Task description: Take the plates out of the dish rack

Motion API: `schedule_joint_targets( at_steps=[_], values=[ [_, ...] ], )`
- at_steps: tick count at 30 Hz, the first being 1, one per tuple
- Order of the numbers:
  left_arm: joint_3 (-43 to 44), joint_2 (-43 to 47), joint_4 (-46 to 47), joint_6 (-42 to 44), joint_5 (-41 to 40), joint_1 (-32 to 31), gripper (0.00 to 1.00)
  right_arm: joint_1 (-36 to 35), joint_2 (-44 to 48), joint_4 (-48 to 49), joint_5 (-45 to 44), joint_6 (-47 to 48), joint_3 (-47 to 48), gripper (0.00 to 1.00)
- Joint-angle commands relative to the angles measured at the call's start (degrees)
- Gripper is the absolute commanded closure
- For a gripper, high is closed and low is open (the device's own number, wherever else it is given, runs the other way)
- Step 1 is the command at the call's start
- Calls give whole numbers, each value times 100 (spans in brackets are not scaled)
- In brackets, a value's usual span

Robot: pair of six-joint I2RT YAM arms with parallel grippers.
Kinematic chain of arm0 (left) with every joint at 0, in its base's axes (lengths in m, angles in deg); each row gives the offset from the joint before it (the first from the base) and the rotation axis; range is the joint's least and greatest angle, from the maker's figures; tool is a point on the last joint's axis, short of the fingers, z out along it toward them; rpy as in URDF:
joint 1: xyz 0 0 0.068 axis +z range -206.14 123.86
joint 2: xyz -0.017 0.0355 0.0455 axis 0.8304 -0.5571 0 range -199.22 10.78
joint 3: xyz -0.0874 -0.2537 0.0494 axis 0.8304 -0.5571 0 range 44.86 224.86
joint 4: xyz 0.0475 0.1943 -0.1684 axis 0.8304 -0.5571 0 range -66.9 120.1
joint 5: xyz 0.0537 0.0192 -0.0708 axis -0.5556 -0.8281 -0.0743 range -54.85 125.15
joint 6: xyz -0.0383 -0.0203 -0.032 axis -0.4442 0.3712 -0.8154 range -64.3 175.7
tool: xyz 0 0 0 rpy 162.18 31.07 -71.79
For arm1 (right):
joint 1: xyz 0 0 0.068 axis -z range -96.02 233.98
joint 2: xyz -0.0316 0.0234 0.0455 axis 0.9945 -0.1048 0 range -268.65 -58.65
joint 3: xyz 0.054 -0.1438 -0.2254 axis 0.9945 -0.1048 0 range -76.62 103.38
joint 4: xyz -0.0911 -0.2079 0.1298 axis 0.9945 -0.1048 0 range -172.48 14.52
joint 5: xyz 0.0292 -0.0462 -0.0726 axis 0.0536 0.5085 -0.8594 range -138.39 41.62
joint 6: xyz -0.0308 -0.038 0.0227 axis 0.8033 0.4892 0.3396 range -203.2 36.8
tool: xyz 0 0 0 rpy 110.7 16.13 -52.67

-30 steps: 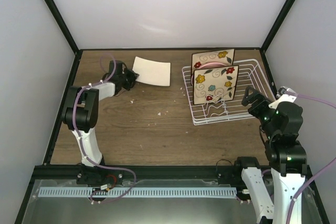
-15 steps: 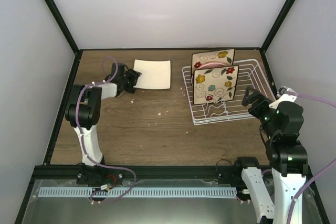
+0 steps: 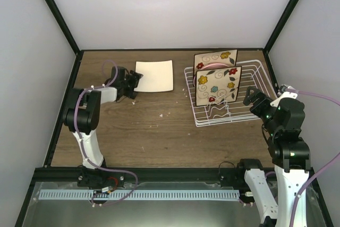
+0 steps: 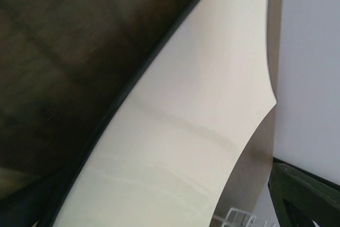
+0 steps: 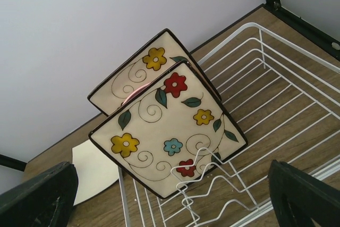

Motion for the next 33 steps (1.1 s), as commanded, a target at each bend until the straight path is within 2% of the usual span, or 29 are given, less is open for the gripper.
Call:
schedule_joint_targets(
  at_steps=[1, 8, 12, 15, 17, 20, 22, 24, 29, 33],
  values=[
    [-628, 475, -957, 121, -56, 64, 0, -53, 41, 67, 4, 140, 188, 0],
    [-1205, 1254, -1483, 568, -349, 383, 0, -54, 186, 79, -7, 236, 11, 0],
    [-1032, 1701, -1705, 1505, -382, 600, 0, -49, 215, 124, 2, 297, -37, 0],
    [-281, 1912, -832, 2873, 410, 456, 0, -54, 224, 148, -22, 351, -49, 0],
    [381, 1763, -70, 3500, 1383, 289, 0, -57, 237, 222, -24, 373, -114, 0],
    [1636, 1335, -112, 4836, 2451, -73, 0, -46, 231, 415, 66, 361, -278, 0],
    [2224, 1069, -217, 5551, 2769, -309, 2, -52, 175, 540, 168, 336, -345, 0],
    [2594, 826, -220, 6033, 2967, -514, 9, -57, 103, 622, 241, 337, -342, 0],
    [3210, 305, -336, 6708, 3087, -999, 25, -57, 93, 552, 185, 372, -200, 0],
    [3642, -36, -936, 7582, 3019, -1544, 26, -53, 206, 433, 154, 342, -203, 0]
  ],
)
